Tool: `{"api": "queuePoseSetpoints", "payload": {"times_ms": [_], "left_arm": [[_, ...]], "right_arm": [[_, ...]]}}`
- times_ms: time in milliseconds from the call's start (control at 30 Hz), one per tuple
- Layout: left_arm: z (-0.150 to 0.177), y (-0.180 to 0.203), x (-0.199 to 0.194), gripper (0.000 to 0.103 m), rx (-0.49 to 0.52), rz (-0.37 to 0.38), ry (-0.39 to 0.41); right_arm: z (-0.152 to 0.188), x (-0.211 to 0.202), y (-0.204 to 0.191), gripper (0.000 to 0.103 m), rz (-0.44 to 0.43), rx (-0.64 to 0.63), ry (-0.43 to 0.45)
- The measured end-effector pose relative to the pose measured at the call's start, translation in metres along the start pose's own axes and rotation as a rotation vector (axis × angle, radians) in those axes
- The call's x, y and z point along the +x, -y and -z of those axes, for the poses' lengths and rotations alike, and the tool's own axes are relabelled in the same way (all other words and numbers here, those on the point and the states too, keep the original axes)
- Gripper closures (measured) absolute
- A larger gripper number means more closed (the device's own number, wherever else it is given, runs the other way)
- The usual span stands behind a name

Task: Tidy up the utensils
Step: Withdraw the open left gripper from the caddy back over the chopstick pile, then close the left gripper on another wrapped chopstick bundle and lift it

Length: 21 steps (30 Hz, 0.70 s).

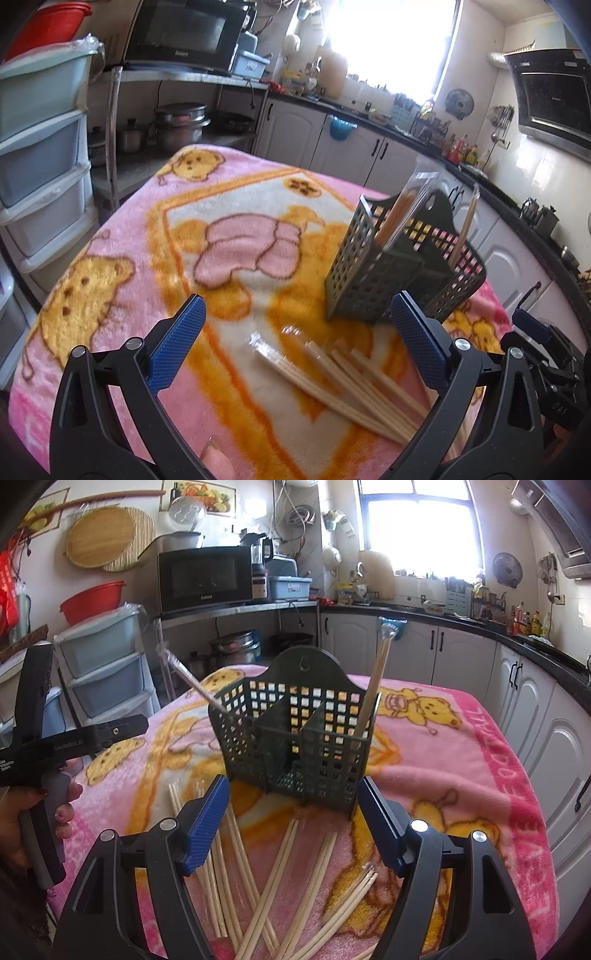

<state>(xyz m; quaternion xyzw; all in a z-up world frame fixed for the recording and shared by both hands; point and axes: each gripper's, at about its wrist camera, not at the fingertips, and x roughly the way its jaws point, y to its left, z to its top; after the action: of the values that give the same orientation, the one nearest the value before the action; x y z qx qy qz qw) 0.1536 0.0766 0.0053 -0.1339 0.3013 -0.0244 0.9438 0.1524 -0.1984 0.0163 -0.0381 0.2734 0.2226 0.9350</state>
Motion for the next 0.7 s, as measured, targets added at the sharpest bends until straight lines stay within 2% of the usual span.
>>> {"api": "queuePoseSetpoints", "payload": {"times_ms": [333,400,467,533,567,633,700], "left_arm": [[0.024,-0.015,0.022,0.011,-0.005,-0.011,-0.119],[0.028,-0.016,0.025,0.011,-0.001,0.004,-0.145],[0.031,-0.016,0.028,0.019,0.007,0.011,-0.162],[0.034,-0.017,0.033,0.036,0.005,0.023,-0.192],[0.036,-0.018,0.036,0.039,-0.001,0.027,-0.208],[0.039,-0.021,0.043,0.051,-0.026,0.052,-0.242],[0.041,-0.027,0.050,0.059,-0.063,0.078,-0.277]], "right_arm": [[0.013,0.023,-0.008,0.034,-0.009,-0.011,-0.103],[0.016,0.030,-0.010,0.037,-0.011,-0.011,-0.133],[0.019,0.039,-0.010,0.046,-0.015,-0.011,-0.171],[0.021,0.049,-0.010,0.052,-0.022,-0.004,-0.209],[0.022,0.054,-0.009,0.055,-0.022,0.000,-0.230],[0.023,0.063,-0.008,0.060,-0.023,0.007,-0.268],[0.024,0.074,-0.006,0.062,-0.023,0.011,-0.301]]}}
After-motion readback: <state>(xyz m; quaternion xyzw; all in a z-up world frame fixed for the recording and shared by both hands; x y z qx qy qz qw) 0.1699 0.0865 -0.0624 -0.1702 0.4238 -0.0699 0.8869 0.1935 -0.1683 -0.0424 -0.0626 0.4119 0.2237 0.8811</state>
